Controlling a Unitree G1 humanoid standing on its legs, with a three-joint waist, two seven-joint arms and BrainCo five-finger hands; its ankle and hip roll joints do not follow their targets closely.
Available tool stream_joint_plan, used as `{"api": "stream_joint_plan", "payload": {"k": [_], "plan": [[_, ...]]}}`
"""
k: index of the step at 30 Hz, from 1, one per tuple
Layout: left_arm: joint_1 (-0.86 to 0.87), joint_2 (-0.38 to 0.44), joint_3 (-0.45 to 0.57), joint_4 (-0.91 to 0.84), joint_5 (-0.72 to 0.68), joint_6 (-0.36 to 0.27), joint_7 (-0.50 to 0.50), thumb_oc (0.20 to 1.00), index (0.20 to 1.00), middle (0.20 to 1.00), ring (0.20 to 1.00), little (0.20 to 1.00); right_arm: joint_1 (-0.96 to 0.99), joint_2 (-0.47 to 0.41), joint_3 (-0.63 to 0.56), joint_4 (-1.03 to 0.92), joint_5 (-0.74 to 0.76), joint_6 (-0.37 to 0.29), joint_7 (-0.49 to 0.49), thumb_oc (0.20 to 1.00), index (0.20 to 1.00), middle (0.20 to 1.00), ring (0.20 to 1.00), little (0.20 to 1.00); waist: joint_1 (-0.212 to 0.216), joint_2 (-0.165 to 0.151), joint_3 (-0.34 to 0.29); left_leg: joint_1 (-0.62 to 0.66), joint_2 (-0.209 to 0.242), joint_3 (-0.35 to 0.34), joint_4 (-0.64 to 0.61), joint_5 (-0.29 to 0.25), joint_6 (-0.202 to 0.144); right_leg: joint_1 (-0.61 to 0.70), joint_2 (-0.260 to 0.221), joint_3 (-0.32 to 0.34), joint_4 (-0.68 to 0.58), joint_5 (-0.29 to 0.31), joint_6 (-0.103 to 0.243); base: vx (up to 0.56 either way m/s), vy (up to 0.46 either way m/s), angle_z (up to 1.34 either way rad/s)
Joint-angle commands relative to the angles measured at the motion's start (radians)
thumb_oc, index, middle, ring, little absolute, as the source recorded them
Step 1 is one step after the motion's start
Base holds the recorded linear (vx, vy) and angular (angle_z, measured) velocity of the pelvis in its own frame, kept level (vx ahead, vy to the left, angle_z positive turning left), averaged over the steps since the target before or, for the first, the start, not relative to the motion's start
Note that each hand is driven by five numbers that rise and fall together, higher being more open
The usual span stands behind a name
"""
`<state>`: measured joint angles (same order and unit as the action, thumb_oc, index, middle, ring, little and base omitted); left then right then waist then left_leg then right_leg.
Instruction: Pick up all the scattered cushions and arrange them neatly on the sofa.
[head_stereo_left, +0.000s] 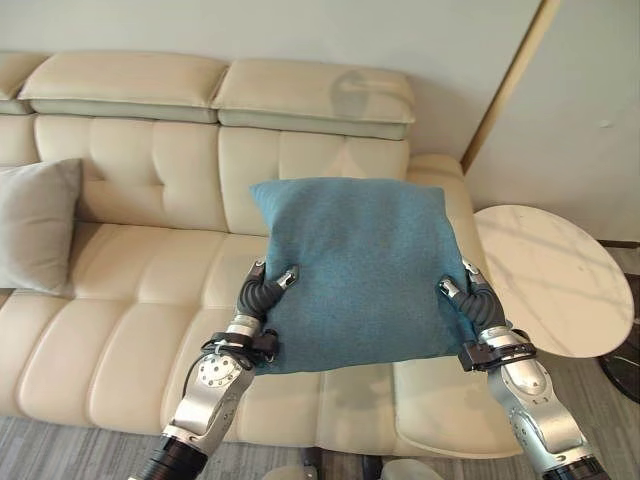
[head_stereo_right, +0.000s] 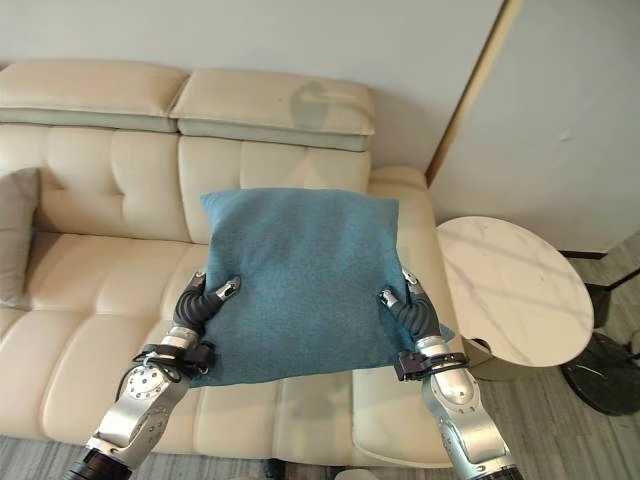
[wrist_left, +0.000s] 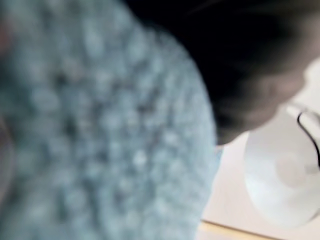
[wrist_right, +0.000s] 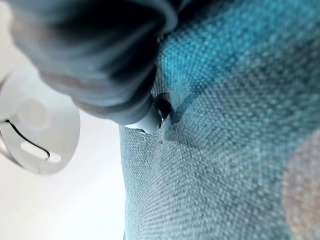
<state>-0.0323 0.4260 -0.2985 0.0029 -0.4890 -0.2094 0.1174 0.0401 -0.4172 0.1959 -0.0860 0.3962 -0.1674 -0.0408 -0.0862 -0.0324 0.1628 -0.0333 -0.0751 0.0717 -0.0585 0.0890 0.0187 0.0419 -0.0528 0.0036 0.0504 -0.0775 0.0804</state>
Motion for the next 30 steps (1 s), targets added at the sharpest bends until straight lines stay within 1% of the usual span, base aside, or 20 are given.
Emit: {"api": "stream_joint_plan", "payload": {"k": [1,5,6,8,10,11,12,13,14,15,16,17,18,20,21,22,27,28,29,30], "plan": [[-0.04,-0.026,-0.007,-0.085,0.07,-0.096,-0.052,0.2,0.2,0.2,0.2,0.2,-0.149,0.046,0.065,-0.085,-0.022,-0.119,0.042,0.2,0.2,0.2,0.2,0.2,0.016,-0.02,-0.074,0.042,0.031,0.039,0.101,-0.204,-0.007,-0.09,-0.006,0.018,0.009,0.046,0.051,0.0,0.093,-0.15],[-0.053,-0.008,0.029,-0.054,0.099,-0.112,-0.013,0.2,0.2,0.2,0.2,0.2,-0.24,0.076,0.112,-0.045,-0.059,-0.12,0.019,0.2,0.2,0.2,0.2,0.2,0.037,-0.015,-0.059,0.026,0.033,0.078,0.096,-0.2,0.0,-0.138,-0.012,0.011,0.028,0.061,0.065,-0.05,0.055,-0.39],[-0.083,0.001,0.037,-0.028,0.117,-0.122,0.013,0.2,0.2,0.2,0.2,0.2,-0.304,0.094,0.133,-0.023,-0.086,-0.127,-0.009,0.2,0.2,0.2,0.2,0.2,0.048,-0.013,-0.048,0.004,0.033,0.089,0.098,-0.198,0.0,-0.161,-0.021,0.003,0.025,0.072,0.07,-0.12,0.032,-0.37],[-0.112,0.003,0.037,-0.009,0.127,-0.13,0.031,0.2,0.2,0.2,0.2,0.2,-0.348,0.108,0.148,-0.005,-0.1,-0.129,-0.028,0.2,0.2,0.2,0.2,0.2,0.053,-0.011,-0.038,-0.016,0.032,0.09,0.104,-0.197,0.0,-0.178,-0.025,0.004,0.023,0.078,0.072,-0.1,0.019,-0.42],[-0.181,0.009,0.028,0.018,0.141,-0.143,0.069,0.2,0.2,0.2,0.2,0.2,-0.436,0.134,0.172,0.023,-0.125,-0.137,-0.071,0.2,0.2,0.2,0.2,0.2,0.061,-0.007,-0.013,-0.068,0.028,0.093,0.119,-0.193,0.0,-0.214,-0.037,0.0,0.018,0.089,0.07,-0.21,0.018,-0.24],[-0.273,0.021,0.02,0.053,0.148,-0.161,0.113,0.2,0.2,0.2,0.2,0.2,-0.542,0.14,0.185,0.058,-0.159,-0.137,-0.121,0.2,0.2,0.2,0.2,0.2,0.066,0.0,0.012,-0.134,0.028,0.091,0.13,-0.182,-0.003,-0.272,-0.044,0.004,0.019,0.103,0.07,-0.24,0.015,0.07],[-0.277,0.021,0.02,0.056,0.148,-0.162,0.114,0.2,0.2,0.2,0.2,0.2,-0.545,0.14,0.184,0.061,-0.16,-0.138,-0.121,0.2,0.2,0.2,0.2,0.2,0.066,-0.001,0.01,-0.14,0.028,0.091,0.132,-0.183,-0.003,-0.277,-0.044,0.004,0.021,0.103,0.07,-0.31,0.01,0.15],[-0.409,0.038,-0.003,0.115,0.156,-0.181,0.17,0.2,0.2,0.2,0.2,0.2,-0.685,0.149,0.201,0.116,-0.208,-0.14,-0.187,0.2,0.2,0.2,0.2,0.2,0.072,0.009,0.027,-0.214,0.025,0.091,0.141,-0.168,-0.007,-0.346,-0.051,0.007,0.021,0.119,0.066,-0.15,0.002,0.08],[-0.417,0.039,-0.004,0.12,0.156,-0.182,0.171,0.2,0.2,0.2,0.2,0.2,-0.692,0.149,0.2,0.121,-0.209,-0.142,-0.188,0.2,0.2,0.2,0.2,0.2,0.072,0.008,0.027,-0.221,0.025,0.091,0.144,-0.168,-0.007,-0.352,-0.051,0.008,0.023,0.119,0.066,-0.23,-0.001,0.02],[-0.558,0.051,-0.031,0.194,0.163,-0.197,0.218,0.2,0.2,0.2,0.2,0.2,-0.818,0.146,0.207,0.186,-0.245,-0.133,-0.248,0.2,0.2,0.2,0.2,0.2,0.077,0.015,0.036,-0.272,0.025,0.088,0.148,-0.156,-0.013,-0.395,-0.054,0.004,0.021,0.124,0.063,-0.12,-0.012,-0.02],[-0.643,0.057,-0.047,0.236,0.166,-0.204,0.246,0.2,0.2,0.2,0.2,0.2,-0.89,0.153,0.205,0.22,-0.258,-0.133,-0.275,0.2,0.2,0.2,0.2,0.2,0.082,0.018,0.043,-0.3,0.024,0.084,0.153,-0.149,-0.015,-0.419,-0.054,0.001,0.02,0.131,0.062,-0.13,-0.013,0.03],[-0.647,0.057,-0.048,0.238,0.165,-0.205,0.246,0.2,0.2,0.2,0.2,0.2,-0.894,0.153,0.203,0.222,-0.258,-0.134,-0.275,0.2,0.2,0.2,0.2,0.2,0.083,0.016,0.041,-0.306,0.023,0.084,0.152,-0.144,-0.015,-0.426,-0.055,0.002,0.018,0.135,0.062,-0.1,-0.01,0.07],[-0.825,0.074,-0.084,0.327,0.181,-0.218,0.303,0.2,0.2,0.2,0.2,0.2,-1.03,0.155,0.207,0.303,-0.295,-0.131,-0.343,0.2,0.2,0.2,0.2,0.2,0.089,0.023,0.061,-0.343,0.021,0.079,0.152,-0.134,-0.021,-0.457,-0.054,-0.002,0.017,0.137,0.066,-0.1,-0.012,0.15],[-1.029,0.085,-0.127,0.441,0.184,-0.227,0.347,0.2,0.2,0.2,0.2,0.2,-1.183,0.129,0.208,0.395,-0.309,-0.135,-0.398,0.2,0.2,0.2,0.2,0.2,0.093,0.029,0.08,-0.393,0.02,0.071,0.152,-0.116,-0.028,-0.507,-0.051,-0.009,0.017,0.145,0.068,-0.1,-0.016,0.17],[-1.039,0.085,-0.13,0.448,0.182,-0.229,0.347,0.2,0.2,0.2,0.2,0.2,-1.191,0.127,0.207,0.401,-0.308,-0.138,-0.398,0.2,0.2,0.2,0.2,0.2,0.095,0.028,0.083,-0.396,0.02,0.071,0.153,-0.116,-0.028,-0.51,-0.051,-0.009,0.019,0.145,0.068,-0.1,-0.029,0.16],[-1.177,0.076,-0.149,0.512,0.167,-0.23,0.366,0.2,0.2,0.2,0.2,0.2,-1.297,0.116,0.207,0.478,-0.313,-0.128,-0.444,0.2,0.2,0.2,0.2,0.2,0.099,0.032,0.094,-0.432,0.02,0.059,0.148,-0.101,-0.036,-0.539,-0.052,-0.014,0.011,0.149,0.071,-0.08,-0.03,0.11],[-1.473,0.089,-0.224,0.726,0.149,-0.222,0.391,0.2,0.2,0.2,0.2,0.2,-1.538,0.068,0.276,0.728,-0.261,-0.123,-0.479,0.2,0.2,0.2,0.2,0.2,0.111,0.048,0.117,-0.513,0.027,0.035,0.123,-0.067,-0.053,-0.627,-0.05,-0.024,-0.003,0.166,0.082,-0.07,-0.031,0.1],[-1.481,0.089,-0.225,0.732,0.146,-0.224,0.389,0.2,0.2,0.2,0.2,0.2,-1.545,0.067,0.277,0.734,-0.259,-0.126,-0.478,0.2,0.2,0.2,0.2,0.2,0.11,0.048,0.118,-0.516,0.027,0.034,0.123,-0.066,-0.053,-0.63,-0.05,-0.025,-0.002,0.167,0.082,-0.07,-0.051,0.12],[-1.562,0.085,-0.245,0.844,0.116,-0.21,0.383,0.561,0.561,0.561,0.561,0.561,-1.618,0.051,0.319,0.847,-0.206,-0.127,-0.462,0.357,0.357,0.357,0.357,0.357,0.112,0.053,0.13,-0.547,0.028,0.023,0.107,-0.046,-0.056,-0.66,-0.053,-0.031,-0.009,0.177,0.086,-0.07,-0.06,0.13],[-1.59,0.09,-0.255,0.892,0.106,-0.201,0.384,1.0,1.0,1.0,1.0,1.0,-1.64,0.048,0.34,0.9,-0.177,-0.12,-0.454,1.0,1.0,1.0,1.0,1.0,0.115,0.054,0.136,-0.557,0.031,0.02,0.098,-0.036,-0.059,-0.672,-0.052,-0.036,-0.01,0.18,0.089,-0.09,-0.09,0.14]]}}
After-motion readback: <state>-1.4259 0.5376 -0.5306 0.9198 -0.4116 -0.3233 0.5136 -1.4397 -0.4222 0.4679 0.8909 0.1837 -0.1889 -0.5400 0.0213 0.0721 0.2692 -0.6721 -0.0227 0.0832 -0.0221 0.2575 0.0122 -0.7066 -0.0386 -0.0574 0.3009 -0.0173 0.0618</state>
